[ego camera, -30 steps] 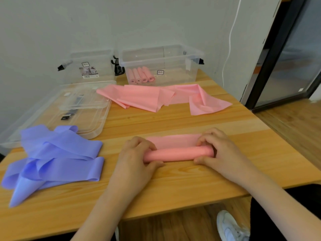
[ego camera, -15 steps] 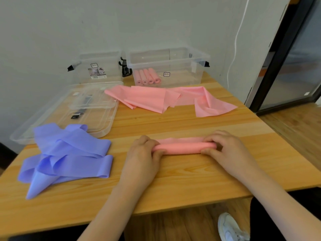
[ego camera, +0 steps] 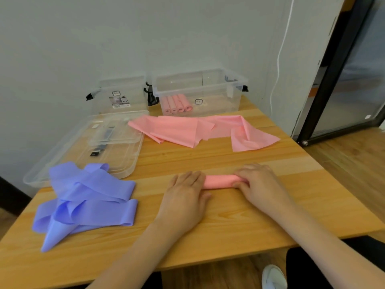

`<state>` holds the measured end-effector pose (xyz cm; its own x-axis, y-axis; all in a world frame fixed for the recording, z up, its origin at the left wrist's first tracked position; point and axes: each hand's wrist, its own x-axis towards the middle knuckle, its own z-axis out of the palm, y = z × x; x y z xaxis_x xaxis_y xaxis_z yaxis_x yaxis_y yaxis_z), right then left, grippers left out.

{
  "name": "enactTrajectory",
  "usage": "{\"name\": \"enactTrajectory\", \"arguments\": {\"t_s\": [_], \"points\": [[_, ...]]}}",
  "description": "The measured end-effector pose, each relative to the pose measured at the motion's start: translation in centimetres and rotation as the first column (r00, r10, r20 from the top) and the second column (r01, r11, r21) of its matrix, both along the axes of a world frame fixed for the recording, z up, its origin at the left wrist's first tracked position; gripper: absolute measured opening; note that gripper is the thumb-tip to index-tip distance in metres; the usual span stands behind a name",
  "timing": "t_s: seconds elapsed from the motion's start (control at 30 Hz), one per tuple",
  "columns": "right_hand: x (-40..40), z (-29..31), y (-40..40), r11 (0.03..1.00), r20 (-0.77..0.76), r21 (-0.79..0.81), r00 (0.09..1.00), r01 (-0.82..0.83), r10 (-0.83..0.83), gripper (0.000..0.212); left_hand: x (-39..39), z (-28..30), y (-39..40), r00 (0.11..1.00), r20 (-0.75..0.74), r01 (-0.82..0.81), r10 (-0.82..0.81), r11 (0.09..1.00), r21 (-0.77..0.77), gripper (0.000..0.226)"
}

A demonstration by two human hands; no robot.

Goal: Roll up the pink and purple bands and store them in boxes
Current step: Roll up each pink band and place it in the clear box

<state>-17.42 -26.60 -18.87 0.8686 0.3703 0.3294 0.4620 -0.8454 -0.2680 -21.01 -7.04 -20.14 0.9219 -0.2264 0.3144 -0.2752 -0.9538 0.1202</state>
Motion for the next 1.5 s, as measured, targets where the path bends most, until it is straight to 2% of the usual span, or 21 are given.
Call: {"name": "enactTrajectory", "arguments": {"t_s": [0.07, 0.1, 0.13, 0.17, 0.2, 0.23, 0.3, 0.33, 0.4, 0.47, 0.57, 0.67, 0.7, 0.77, 0.83, 0.93, 1.07, 1.23, 1.3, 1.43, 1.5], "points": [[0.5, 0.6, 0.4, 0.999, 0.002, 0.027, 1.0, 0.031, -0.031, 0.016, -0.6, 0.4, -0.4, 0.996, 0.092, 0.018, -0.003, 0.987, -0.162, 0.05], [0.7, 0.8, 0.4, 0.998, 0.026, 0.042, 0.998, 0.048, -0.05, 0.015, -1.0, 0.8, -0.7, 0.99, 0.136, 0.01, 0.04, 0.938, -0.346, 0.039], [0.9, 1.0, 0.2, 0.995, 0.056, 0.072, 0.995, 0.074, -0.078, 0.014, -1.4, 1.9, -1.1, 0.985, 0.127, -0.027, 0.114, 0.84, -0.542, 0.027], [1.0, 1.2, 0.1, 0.988, 0.088, 0.119, 0.99, 0.099, -0.11, 0.014, -1.3, 2.6, -1.6, 0.989, -0.038, -0.127, 0.141, 0.696, -0.707, 0.02], [1.0, 1.4, 0.1, 0.979, 0.12, 0.167, 0.983, 0.117, -0.138, 0.014, -0.9, 3.1, -2.2, 0.959, -0.276, -0.267, 0.058, 0.502, -0.823, 0.017], [0.9, 1.7, 0.2, 0.971, 0.151, 0.204, 0.976, 0.123, -0.156, 0.012, -0.4, 3.5, -2.7, 0.901, -0.423, -0.385, -0.1, 0.268, -0.883, 0.015], [0.5, 2.2, 0.9, 0.962, 0.198, 0.247, 0.966, 0.113, -0.165, 0.011, 1.1, 4.3, -3.6, 0.842, -0.428, -0.494, -0.328, -0.147, -0.857, 0.011], [0.2, 2.4, 1.3, 0.96, 0.212, 0.256, 0.963, 0.11, -0.167, 0.013, 1.9, 4.7, -3.9, 0.851, -0.375, -0.49, -0.368, -0.294, -0.821, 0.013], [-0.5, 2.6, 2.1, 0.956, 0.24, 0.269, 0.954, 0.114, -0.182, 0.013, 3.2, 5.4, -4.1, 0.883, -0.3, -0.445, -0.362, -0.436, -0.782, 0.014], [-0.7, 2.7, 2.3, 0.954, 0.276, 0.282, 0.943, 0.103, -0.183, 0.015, 4.0, 6.1, -4.0, 0.899, -0.218, -0.399, -0.381, -0.505, -0.765, 0.014], [-0.3, 3.1, 2.1, 0.937, 0.246, 0.344, 0.956, 0.065, -0.157, 0.019, 4.7, 6.8, -3.5, 0.892, -0.167, -0.382, -0.42, -0.502, -0.776, 0.013], [0.4, 5.0, 1.9, 0.788, -0.16, 0.602, 0.986, 0.133, -0.045, 0.041, 5.4, 7.7, -2.9, 0.887, -0.117, -0.356, -0.448, -0.499, -0.79, 0.014], [0.8, 5.7, 1.8, 0.724, -0.309, 0.669, 0.949, 0.168, 0.066, 0.047, 5.7, 8.2, -2.7, 0.885, -0.104, -0.346, -0.454, -0.49, -0.8, 0.015], [1.8, 7.0, 1.7, 0.579, -0.44, 0.79, 0.843, 0.2, 0.31, 0.041, 6.5, 9.2, -2.3, 0.876, -0.089, -0.32, -0.474, -0.434, -0.842, 0.017], [2.8, 8.3, 2.0, 0.524, -0.438, 0.828, 0.812, 0.199, 0.385, 0.035, 7.4, 10.3, -1.9, 0.864, -0.091, -0.295, -0.495, -0.351, -0.889, 0.017], [5.1, 9.7, 2.6, 0.541, -0.403, 0.822, 0.853, 0.178, 0.331, 0.028, 9.5, 11.7, -1.5, 0.861, -0.094, -0.246, -0.499, -0.248, -0.937, 0.016], [9.7, 10.7, 3.4, 0.493, -0.414, 0.837, 0.863, 0.237, 0.289, 0.02, 14.1, 13.4, -1.0, 0.876, -0.083, -0.183, -0.475, -0.169, -0.969, 0.018], [19.7, 12.4, 4.7, 0.522, -0.358, 0.83, 0.906, 0.197, 0.227, 0.021, 24.1, 15.0, -0.1, 0.917, -0.014, -0.044, -0.4, -0.064, -0.997, 0.026], [24.7, 13.2, 5.6, 0.577, -0.348, 0.8, 0.911, 0.165, 0.221, 0.017, 28.9, 15.7, 0.7, 0.93, -0.008, -0.022, -0.367, -0.035, -0.999, 0.026], [32.9, 13.4, 7.4, 0.592, -0.337, 0.789, 0.921, 0.163, 0.196, 0.013, 37.0, 16.2, 2.1, 0.942, -0.088, -0.06, -0.323, 0.096, -0.994, 0.029], [35.5, 13.1, 8.2, 0.583, -0.364, 0.788, 0.914, 0.198, 0.181, 0.013, 39.6, 15.9, 2.6, 0.954, -0.141, -0.085, -0.263, 0.216, -0.973, 0.025]]}}
